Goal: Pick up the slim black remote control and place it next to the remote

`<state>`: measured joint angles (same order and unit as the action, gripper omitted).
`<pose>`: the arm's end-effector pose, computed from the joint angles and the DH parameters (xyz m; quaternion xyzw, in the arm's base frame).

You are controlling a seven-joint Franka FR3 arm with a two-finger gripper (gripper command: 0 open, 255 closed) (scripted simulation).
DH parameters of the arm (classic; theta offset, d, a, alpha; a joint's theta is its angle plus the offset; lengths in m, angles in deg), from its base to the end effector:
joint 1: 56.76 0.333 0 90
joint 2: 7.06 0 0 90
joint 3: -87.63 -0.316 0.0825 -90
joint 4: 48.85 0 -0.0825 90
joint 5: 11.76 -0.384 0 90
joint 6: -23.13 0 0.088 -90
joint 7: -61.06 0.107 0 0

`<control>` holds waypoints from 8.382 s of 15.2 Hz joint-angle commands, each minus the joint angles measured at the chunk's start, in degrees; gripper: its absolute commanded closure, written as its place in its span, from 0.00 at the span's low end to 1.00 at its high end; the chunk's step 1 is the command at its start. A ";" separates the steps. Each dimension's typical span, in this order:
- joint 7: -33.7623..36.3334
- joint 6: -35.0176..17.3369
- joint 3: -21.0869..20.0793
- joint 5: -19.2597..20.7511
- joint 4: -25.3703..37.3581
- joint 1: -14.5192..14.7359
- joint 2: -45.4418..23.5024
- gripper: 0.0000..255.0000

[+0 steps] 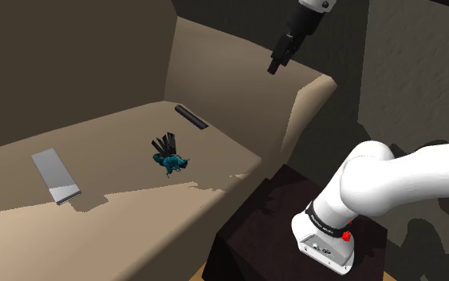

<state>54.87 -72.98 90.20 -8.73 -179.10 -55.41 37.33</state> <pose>0.3206 -0.0174 0.6366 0.9948 0.0486 0.0883 0.0160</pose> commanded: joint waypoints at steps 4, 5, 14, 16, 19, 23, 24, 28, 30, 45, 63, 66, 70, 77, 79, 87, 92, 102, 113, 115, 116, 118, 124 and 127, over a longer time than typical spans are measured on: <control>1.46 -4.40 -0.17 -0.63 -0.47 -0.04 -5.03 0.00; 1.93 -5.82 -0.21 -0.83 -0.49 -0.04 -6.80 0.00; 5.52 -17.13 -0.43 -2.87 2.58 -0.02 -24.40 0.00; 6.17 -19.18 -0.42 -3.38 4.03 0.03 -28.61 0.00; 7.04 -21.86 -0.37 -4.21 6.72 0.08 -35.04 0.00; 8.03 -24.68 -0.33 -5.44 11.24 0.09 -43.78 0.00; 8.25 -25.24 -0.31 -5.77 12.54 0.09 -45.98 0.00; 9.07 -26.88 -0.33 -7.12 18.41 -0.03 -54.90 0.00; 9.47 -27.33 -0.38 -7.79 21.78 -0.14 -59.42 0.00; 9.47 -32.40 -0.64 -8.55 21.85 -0.12 -64.96 0.00; 9.86 -28.54 -0.52 -8.23 23.35 -0.07 -62.59 1.00; 10.04 -26.57 -0.47 -8.09 24.27 -0.06 -61.53 1.00; 10.28 -23.89 -0.42 -7.91 25.69 -0.05 -60.26 1.00; 14.14 -20.35 -1.62 -7.42 30.68 2.16 -61.47 1.00; 16.52 -19.57 -2.37 -7.15 33.37 3.65 -63.23 1.00; 25.45 -14.79 -4.72 -5.81 48.03 9.69 -72.57 1.00; 30.47 -9.60 -5.64 -4.82 61.99 13.64 -81.07 1.00; 35.49 -0.05 -6.04 -3.70 89.31 18.70 -98.56 1.00; 35.17 -9.42 -6.03 -3.78 78.69 18.45 -97.32 1.00; 35.17 -9.43 -6.03 -3.78 78.68 18.45 -97.32 1.00; 35.17 -9.43 -6.03 -3.78 78.68 18.45 -97.32 1.00; 35.17 -9.42 -6.03 -3.78 78.69 18.45 -97.32 1.00; 35.17 -9.43 -6.03 -3.78 78.69 18.45 -97.32 0.00; 35.17 -9.43 -6.03 -3.78 78.68 18.45 -97.32 0.00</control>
<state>90.03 -82.40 84.16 -12.51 -100.42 -36.96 -59.99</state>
